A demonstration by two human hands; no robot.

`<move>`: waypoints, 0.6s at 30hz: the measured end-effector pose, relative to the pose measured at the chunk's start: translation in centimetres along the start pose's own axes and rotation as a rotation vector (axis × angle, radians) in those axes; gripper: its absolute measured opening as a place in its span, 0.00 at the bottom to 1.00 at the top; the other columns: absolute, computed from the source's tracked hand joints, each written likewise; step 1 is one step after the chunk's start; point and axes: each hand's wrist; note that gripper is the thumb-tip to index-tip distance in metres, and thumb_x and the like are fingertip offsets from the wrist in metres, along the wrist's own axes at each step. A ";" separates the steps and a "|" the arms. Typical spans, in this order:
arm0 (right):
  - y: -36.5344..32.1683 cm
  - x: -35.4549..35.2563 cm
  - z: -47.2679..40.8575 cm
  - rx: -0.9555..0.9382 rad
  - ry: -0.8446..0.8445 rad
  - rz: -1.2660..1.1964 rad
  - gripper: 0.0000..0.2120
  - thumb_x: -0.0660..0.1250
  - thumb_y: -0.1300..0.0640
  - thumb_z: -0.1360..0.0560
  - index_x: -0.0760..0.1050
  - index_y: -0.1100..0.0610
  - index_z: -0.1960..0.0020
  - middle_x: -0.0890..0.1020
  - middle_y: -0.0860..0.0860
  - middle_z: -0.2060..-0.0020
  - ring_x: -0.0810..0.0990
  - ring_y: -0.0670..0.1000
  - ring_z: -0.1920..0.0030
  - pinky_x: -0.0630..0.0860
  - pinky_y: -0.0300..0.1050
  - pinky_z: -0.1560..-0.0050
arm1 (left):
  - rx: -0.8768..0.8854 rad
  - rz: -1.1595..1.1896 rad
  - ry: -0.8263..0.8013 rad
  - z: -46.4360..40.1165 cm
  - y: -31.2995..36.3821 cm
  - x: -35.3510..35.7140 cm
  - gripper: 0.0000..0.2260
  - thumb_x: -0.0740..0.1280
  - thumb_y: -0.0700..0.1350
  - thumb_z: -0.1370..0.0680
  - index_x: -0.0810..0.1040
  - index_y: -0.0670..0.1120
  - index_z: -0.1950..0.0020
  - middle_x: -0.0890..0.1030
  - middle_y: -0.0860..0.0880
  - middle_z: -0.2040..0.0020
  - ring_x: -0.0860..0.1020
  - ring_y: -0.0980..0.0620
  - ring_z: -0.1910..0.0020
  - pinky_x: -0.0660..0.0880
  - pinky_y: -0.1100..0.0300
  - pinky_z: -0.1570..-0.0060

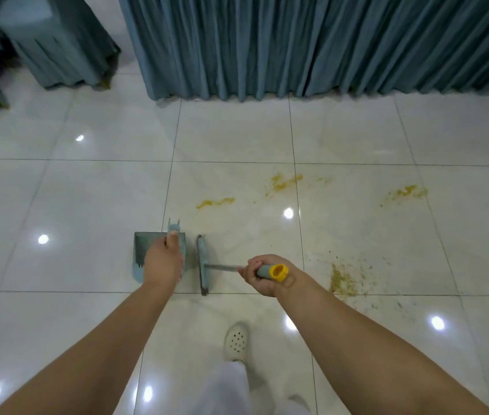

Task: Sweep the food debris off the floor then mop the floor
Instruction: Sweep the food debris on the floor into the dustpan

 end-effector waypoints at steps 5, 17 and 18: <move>-3.5 -1.6 0.9 -0.093 0.042 -0.120 0.04 0.56 0.69 0.21 0.66 0.68 0.47 0.72 0.67 0.59 0.68 0.49 0.85 0.71 0.33 0.83 | -0.039 0.082 -0.068 -1.3 1.6 1.0 0.18 0.59 0.57 0.21 0.67 0.45 0.63 0.69 0.46 0.70 0.67 0.51 0.74 0.63 0.65 0.78; -12.0 -14.0 8.6 -0.429 0.167 -0.475 0.06 0.52 0.66 0.19 0.66 0.68 0.46 0.69 0.55 0.54 0.65 0.47 0.86 0.66 0.33 0.85 | 0.101 -0.076 -0.218 0.0 5.5 7.8 0.15 0.60 0.52 0.20 0.68 0.48 0.64 0.74 0.47 0.65 0.76 0.44 0.60 0.76 0.52 0.58; -12.3 -15.0 9.2 -0.446 0.169 -0.503 0.07 0.52 0.66 0.19 0.65 0.68 0.45 0.69 0.53 0.53 0.65 0.47 0.86 0.65 0.33 0.85 | 0.107 -0.078 -0.236 0.1 5.6 8.3 0.14 0.60 0.52 0.20 0.68 0.48 0.64 0.75 0.46 0.64 0.77 0.44 0.60 0.76 0.51 0.58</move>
Point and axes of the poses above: each hand's wrist, its own z-axis away from the middle knuckle, its own x-axis out of the palm, y = z × x
